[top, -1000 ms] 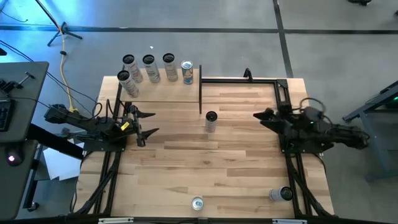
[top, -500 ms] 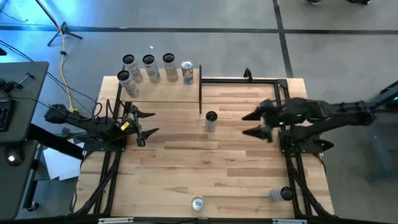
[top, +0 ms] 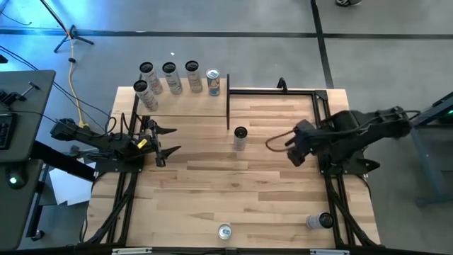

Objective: Place canned beverage on shelf
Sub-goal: Move the white blue soda can to the center of the table

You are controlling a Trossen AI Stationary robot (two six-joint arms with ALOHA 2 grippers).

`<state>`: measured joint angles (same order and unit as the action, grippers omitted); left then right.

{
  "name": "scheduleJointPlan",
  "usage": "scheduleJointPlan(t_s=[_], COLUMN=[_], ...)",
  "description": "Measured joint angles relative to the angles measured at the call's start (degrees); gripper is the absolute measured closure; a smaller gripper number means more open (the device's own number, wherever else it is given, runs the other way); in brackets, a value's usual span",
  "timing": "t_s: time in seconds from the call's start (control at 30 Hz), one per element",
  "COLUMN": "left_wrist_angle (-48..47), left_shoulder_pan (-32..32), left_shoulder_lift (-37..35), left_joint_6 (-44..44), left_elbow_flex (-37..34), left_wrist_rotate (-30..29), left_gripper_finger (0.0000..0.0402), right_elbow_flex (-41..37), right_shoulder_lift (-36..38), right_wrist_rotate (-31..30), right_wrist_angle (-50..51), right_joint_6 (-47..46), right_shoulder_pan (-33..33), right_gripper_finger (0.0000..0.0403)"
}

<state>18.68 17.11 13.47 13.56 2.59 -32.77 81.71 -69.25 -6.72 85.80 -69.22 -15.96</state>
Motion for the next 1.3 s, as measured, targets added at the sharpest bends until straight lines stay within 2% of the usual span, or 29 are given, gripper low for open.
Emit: scheduleJointPlan(t_s=[0.43, 0.57, 0.73, 0.87, 1.0, 1.3], left_wrist_angle=[0.0, 0.0, 0.0, 0.0, 0.0, 0.0], left_shoulder_pan=[0.0, 0.0, 0.0, 0.0, 0.0, 0.0], left_shoulder_lift=[0.0, 0.0, 0.0, 0.0, 0.0, 0.0], left_joint_6=[0.0, 0.0, 0.0, 0.0, 0.0, 0.0], left_elbow_flex=[0.0, 0.0, 0.0, 0.0, 0.0, 0.0], left_wrist_rotate=[0.0, 0.0, 0.0, 0.0, 0.0, 0.0], left_gripper_finger=[0.0108, 0.0108, 0.0108, 0.0108, 0.0108, 0.0108], right_elbow_flex=[-0.1, -0.1, -0.1, -0.1, -0.1, -0.1], right_shoulder_lift=[-6.0, -9.7, -14.4, -17.6, -19.6, -20.4], right_wrist_rotate=[2.0, 6.0, 14.3, 18.3, 21.8, 19.6], right_wrist_angle=[-1.0, -3.1, -9.1, -16.2, -19.2, -16.1], right_joint_6=[-33.7, -41.1, -43.5, -43.3, -42.9, -44.4], right_shoulder_pan=[-23.5, -29.3, -34.5, -37.1, -38.2, -39.9], right_gripper_finger=[0.0016, 0.0016, 0.0016, 0.0016, 0.0016, 0.0016])
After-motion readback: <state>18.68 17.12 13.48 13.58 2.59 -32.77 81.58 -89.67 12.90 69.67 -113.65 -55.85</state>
